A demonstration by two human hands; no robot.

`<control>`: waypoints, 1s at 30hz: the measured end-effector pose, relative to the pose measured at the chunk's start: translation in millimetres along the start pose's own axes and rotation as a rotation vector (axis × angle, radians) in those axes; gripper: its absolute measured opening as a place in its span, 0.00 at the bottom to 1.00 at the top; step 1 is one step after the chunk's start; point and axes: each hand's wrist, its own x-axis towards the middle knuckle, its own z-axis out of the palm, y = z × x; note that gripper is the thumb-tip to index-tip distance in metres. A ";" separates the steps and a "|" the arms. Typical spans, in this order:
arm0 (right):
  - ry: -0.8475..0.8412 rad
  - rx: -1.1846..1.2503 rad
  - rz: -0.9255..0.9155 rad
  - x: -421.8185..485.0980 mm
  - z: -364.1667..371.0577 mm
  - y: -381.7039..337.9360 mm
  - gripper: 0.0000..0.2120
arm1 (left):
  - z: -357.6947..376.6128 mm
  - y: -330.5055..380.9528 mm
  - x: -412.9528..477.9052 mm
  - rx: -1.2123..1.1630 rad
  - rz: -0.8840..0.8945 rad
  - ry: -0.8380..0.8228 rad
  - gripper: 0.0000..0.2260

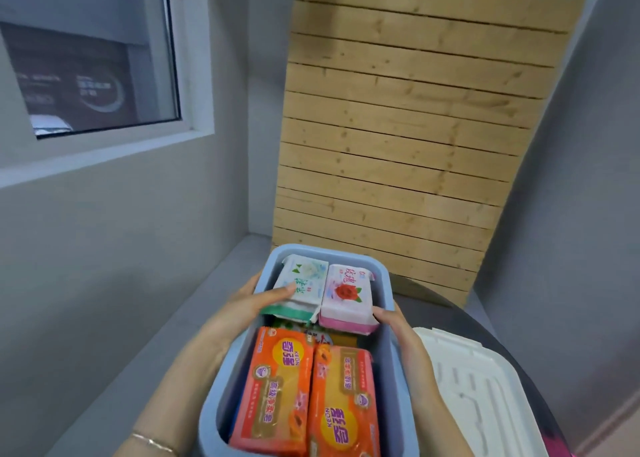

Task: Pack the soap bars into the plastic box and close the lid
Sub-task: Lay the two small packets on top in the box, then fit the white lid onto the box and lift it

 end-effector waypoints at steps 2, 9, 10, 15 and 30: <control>-0.091 0.088 0.002 4.5 -2.7 10.5 0.20 | -7.2 -7.3 5.5 -0.005 -0.011 0.007 0.15; -0.100 0.088 -0.060 -1.6 -14.2 37.3 0.36 | -11.8 -15.9 17.3 0.060 -0.084 0.018 0.20; -0.090 0.054 -0.080 0.5 -15.7 38.2 0.41 | -12.0 -15.6 17.3 0.061 -0.093 0.018 0.21; -0.120 0.048 -0.062 -3.0 -27.2 45.4 0.23 | -5.1 -7.4 4.8 0.157 -0.065 0.045 0.31; 0.168 -0.241 -0.287 -67.8 -204.9 41.1 0.23 | 160.5 -2.4 -45.2 0.928 0.437 -0.229 0.35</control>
